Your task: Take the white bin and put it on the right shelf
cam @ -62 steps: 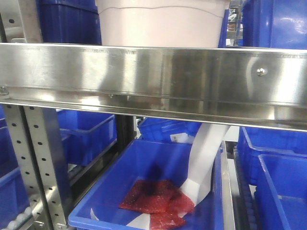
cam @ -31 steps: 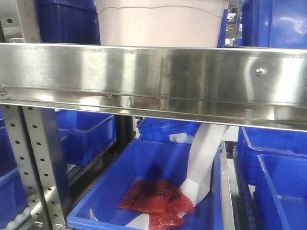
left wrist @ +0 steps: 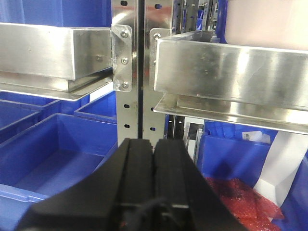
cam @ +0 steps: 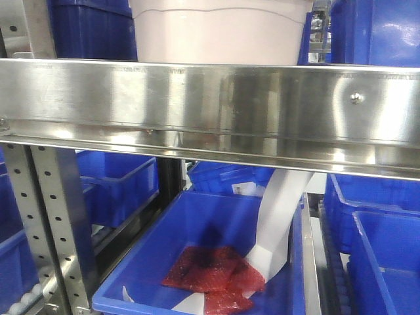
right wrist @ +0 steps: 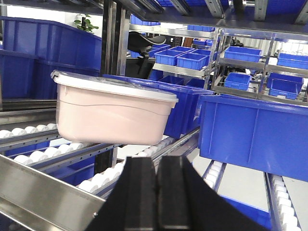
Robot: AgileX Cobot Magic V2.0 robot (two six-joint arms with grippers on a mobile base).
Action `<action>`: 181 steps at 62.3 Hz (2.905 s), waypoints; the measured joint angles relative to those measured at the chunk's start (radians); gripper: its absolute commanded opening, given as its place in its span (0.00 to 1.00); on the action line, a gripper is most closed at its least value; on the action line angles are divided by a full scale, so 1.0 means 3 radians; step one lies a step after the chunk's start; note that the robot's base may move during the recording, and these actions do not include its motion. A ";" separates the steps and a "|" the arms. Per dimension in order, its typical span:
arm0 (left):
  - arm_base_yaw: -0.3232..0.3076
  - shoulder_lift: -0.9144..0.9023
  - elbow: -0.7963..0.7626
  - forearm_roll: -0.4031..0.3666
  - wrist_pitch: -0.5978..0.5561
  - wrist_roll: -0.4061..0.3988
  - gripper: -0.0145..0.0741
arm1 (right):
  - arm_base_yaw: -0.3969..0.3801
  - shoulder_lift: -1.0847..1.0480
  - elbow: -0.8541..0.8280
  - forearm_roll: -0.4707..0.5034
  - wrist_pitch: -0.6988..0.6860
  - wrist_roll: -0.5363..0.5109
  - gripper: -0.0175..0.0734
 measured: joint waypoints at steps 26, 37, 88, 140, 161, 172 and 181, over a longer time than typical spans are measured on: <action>0.0000 0.0000 0.0000 0.0000 0.0000 0.0000 0.03 | 0.0000 0.0044 0.0209 -0.1419 -0.0389 0.1274 0.27; 0.0000 0.0000 0.0000 0.0000 0.0000 0.0000 0.03 | 0.0047 0.0044 0.0636 -0.2470 -0.0842 0.2288 0.27; 0.0000 -0.0004 0.0000 -0.0001 -0.0018 0.0000 0.03 | 0.0217 0.0016 0.1678 -0.2856 -0.1571 0.2685 0.27; 0.0000 -0.0004 0.0000 -0.0001 -0.0018 0.0000 0.03 | 0.0450 0.0016 0.1678 -0.2856 -0.1578 0.2679 0.27; 0.0000 -0.0004 0.0000 -0.0001 -0.0023 0.0000 0.03 | 0.0519 0.0016 0.1678 -0.2856 -0.1892 0.2679 0.27; 0.0000 -0.0004 0.0000 -0.0001 -0.0023 0.0000 0.03 | 0.0519 0.0016 0.1678 -0.2856 -0.1914 0.2679 0.27; 0.0000 -0.0004 0.0000 -0.0001 -0.0023 0.0000 0.03 | 0.0519 0.0016 0.1678 -0.2856 -0.1914 0.2679 0.27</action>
